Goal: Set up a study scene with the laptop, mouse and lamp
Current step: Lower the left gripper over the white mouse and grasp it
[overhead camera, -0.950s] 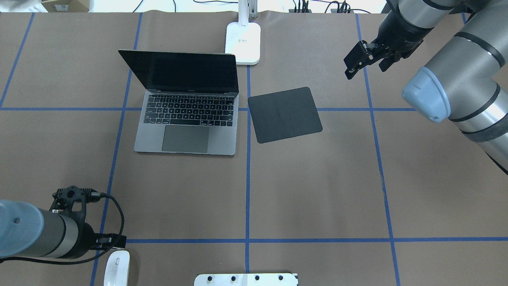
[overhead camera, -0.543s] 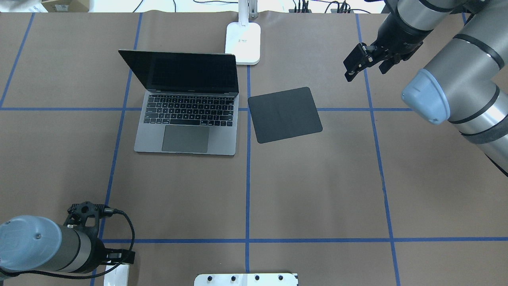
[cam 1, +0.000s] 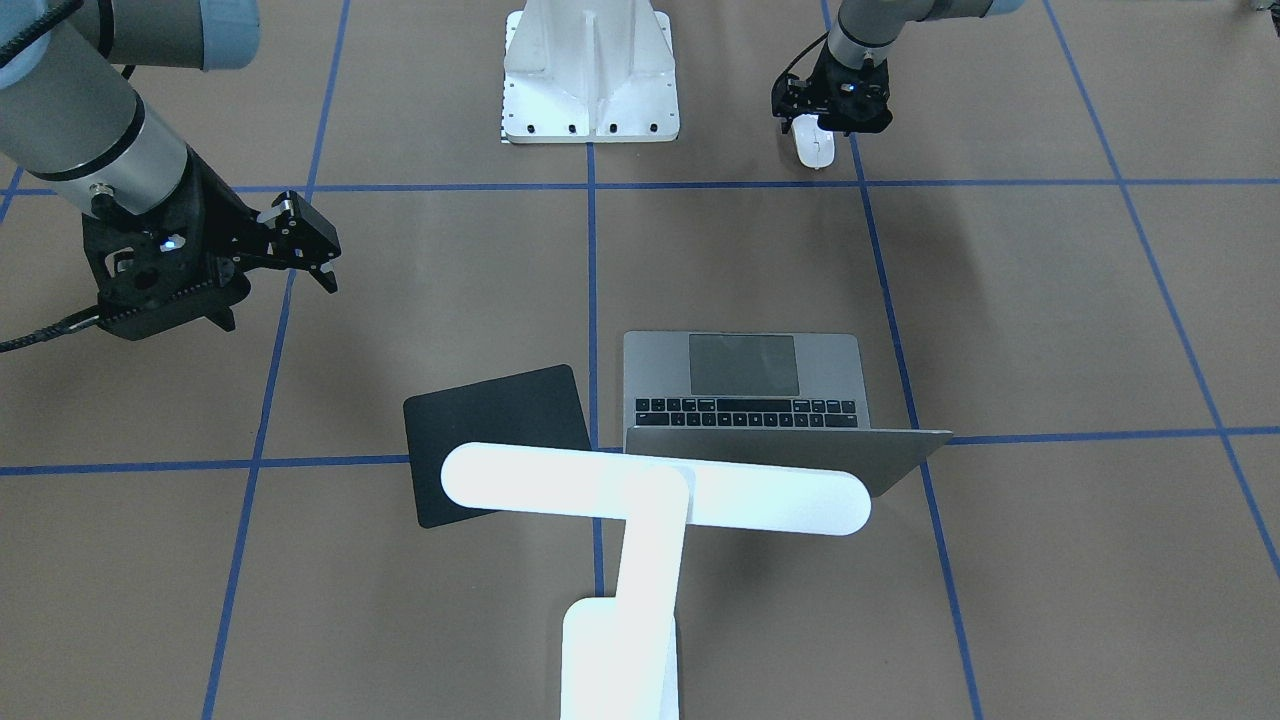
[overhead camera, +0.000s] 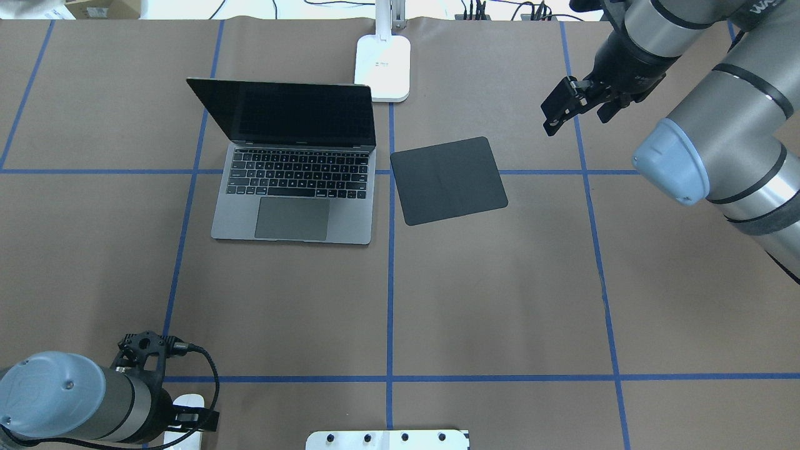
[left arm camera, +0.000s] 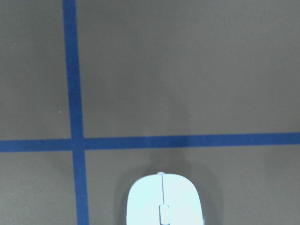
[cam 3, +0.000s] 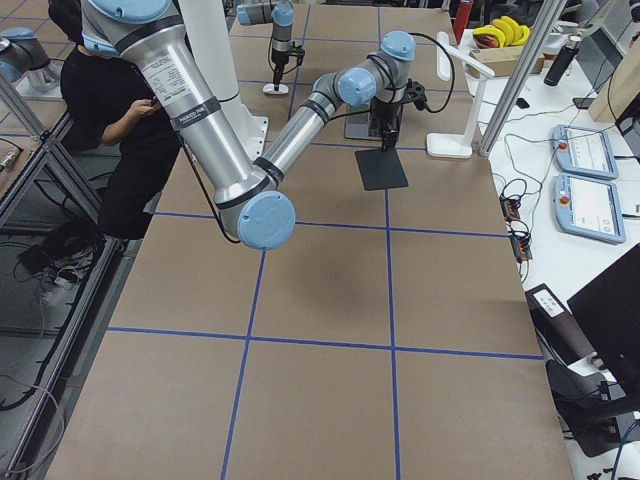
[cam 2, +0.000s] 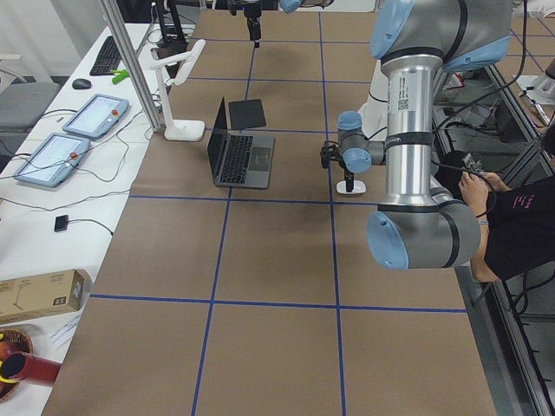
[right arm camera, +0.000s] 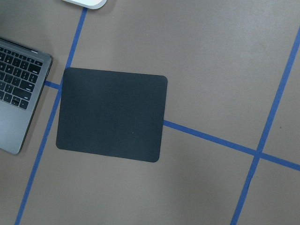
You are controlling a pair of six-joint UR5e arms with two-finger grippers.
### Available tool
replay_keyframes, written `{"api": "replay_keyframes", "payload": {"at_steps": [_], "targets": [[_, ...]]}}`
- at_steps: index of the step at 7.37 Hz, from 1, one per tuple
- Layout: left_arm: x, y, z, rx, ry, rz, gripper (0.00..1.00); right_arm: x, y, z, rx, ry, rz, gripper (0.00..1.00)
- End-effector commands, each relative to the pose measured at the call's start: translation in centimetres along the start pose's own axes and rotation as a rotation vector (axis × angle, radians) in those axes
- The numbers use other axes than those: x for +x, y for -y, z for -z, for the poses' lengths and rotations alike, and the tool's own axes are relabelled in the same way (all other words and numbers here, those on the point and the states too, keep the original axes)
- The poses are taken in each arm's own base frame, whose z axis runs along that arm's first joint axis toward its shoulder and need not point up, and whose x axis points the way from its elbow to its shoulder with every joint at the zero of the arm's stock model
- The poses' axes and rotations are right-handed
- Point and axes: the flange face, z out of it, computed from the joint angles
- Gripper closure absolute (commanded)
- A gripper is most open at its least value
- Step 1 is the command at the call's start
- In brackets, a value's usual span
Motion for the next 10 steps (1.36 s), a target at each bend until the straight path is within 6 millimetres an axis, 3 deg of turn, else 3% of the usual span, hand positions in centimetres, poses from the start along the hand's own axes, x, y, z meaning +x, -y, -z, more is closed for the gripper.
{"api": "replay_keyframes", "payload": {"at_steps": [1,4,10], "targets": [[-0.3,0.06,-0.93,-0.004,-0.002,0.0,0.08,-0.22,-0.16,-0.26,-0.004,0.0,0.003,0.0],[-0.35,0.06,-0.96,-0.003,-0.005,0.004,0.21,-0.45,-0.25,-0.52,-0.007,0.0,0.005,0.0],[-0.59,0.14,-1.44,-0.004,0.0,0.008,0.25,-0.99,-0.44,-1.23,-0.012,-0.011,0.014,0.0]]}}
